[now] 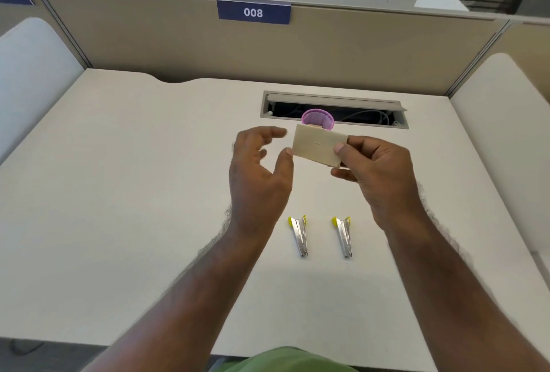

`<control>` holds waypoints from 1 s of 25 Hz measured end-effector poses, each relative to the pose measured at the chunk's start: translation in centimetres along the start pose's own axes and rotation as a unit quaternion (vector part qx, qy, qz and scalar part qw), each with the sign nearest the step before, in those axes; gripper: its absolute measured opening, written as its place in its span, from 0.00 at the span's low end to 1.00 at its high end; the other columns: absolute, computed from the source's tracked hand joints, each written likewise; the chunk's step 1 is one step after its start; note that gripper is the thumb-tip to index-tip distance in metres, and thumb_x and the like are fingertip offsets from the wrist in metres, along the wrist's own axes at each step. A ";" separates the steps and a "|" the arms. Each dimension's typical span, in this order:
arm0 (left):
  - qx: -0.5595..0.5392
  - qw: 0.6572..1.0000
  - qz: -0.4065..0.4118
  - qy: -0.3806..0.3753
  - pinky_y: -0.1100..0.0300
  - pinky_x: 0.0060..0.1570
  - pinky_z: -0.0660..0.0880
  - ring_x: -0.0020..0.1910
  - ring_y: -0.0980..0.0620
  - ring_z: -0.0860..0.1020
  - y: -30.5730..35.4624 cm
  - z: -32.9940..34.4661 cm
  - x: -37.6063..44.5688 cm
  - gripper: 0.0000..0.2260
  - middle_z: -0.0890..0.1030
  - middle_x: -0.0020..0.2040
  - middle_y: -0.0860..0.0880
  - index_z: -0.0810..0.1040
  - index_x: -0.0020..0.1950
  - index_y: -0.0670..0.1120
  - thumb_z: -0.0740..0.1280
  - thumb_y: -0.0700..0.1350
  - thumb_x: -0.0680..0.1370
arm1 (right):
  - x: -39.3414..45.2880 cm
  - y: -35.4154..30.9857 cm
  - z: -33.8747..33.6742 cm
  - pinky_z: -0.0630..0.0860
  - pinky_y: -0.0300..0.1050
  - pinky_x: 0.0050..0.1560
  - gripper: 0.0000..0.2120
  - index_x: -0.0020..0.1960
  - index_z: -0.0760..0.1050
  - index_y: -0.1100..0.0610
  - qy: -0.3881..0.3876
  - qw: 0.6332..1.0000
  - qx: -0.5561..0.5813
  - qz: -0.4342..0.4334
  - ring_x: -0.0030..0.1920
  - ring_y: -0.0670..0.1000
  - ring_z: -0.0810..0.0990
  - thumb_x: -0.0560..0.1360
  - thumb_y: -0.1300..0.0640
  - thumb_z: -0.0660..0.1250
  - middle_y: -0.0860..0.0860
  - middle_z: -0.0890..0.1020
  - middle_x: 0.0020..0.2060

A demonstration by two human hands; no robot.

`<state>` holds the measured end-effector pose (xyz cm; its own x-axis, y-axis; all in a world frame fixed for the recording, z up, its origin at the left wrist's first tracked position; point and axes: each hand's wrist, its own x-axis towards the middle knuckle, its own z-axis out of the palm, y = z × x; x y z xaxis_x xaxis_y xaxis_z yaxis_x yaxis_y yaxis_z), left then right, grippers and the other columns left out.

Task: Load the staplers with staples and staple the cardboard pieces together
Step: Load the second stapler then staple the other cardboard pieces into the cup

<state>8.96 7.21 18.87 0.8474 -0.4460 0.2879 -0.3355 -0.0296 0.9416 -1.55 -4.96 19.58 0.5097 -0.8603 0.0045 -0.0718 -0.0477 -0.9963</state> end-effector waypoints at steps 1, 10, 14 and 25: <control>0.009 0.999 0.033 -0.020 0.69 0.58 0.73 0.60 0.59 0.76 0.3 0.1 -0.2 0.12 0.79 0.58 0.54 0.78 0.57 0.49 0.68 0.40 0.76 | -0.3 -0.6 0.0 0.84 0.47 0.41 0.05 0.49 0.85 0.54 0.002 0.999 -0.028 -0.027 0.38 0.49 0.86 0.75 0.60 0.71 0.47 0.87 0.38; -0.173 0.972 -0.085 -0.134 0.54 0.52 0.81 0.53 0.51 0.83 2.5 0.3 -0.2 0.12 0.84 0.54 0.50 0.79 0.59 0.47 0.69 0.49 0.76 | -2.4 -3.2 -0.5 0.83 0.44 0.44 0.11 0.55 0.82 0.45 -0.114 0.970 -0.148 -0.154 0.56 0.41 0.81 0.78 0.58 0.68 0.41 0.83 0.56; -0.234 0.952 -0.151 -0.127 0.57 0.47 0.81 0.50 0.48 0.84 2.7 0.2 0.3 0.08 0.85 0.49 0.48 0.79 0.56 0.45 0.68 0.38 0.78 | -2.8 -3.2 -1.2 0.79 0.34 0.41 0.13 0.56 0.80 0.44 -0.056 0.961 -0.165 -0.215 0.55 0.42 0.80 0.75 0.59 0.69 0.41 0.81 0.55; -0.280 0.923 -0.127 -0.230 0.60 0.42 0.80 0.45 0.48 0.85 6.9 -0.2 0.5 0.09 0.86 0.47 0.46 0.80 0.57 0.40 0.68 0.40 0.78 | -1.7 -7.1 -4.0 0.81 0.40 0.39 0.04 0.45 0.85 0.53 -0.135 0.987 0.079 -0.045 0.42 0.50 0.86 0.71 0.55 0.72 0.51 0.87 0.42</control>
<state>7.14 6.94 25.59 0.5621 -0.8248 0.0616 0.2249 0.2241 0.9483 -5.35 -5.20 26.98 0.7197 -0.6882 0.0913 0.1080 -0.0190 -0.9940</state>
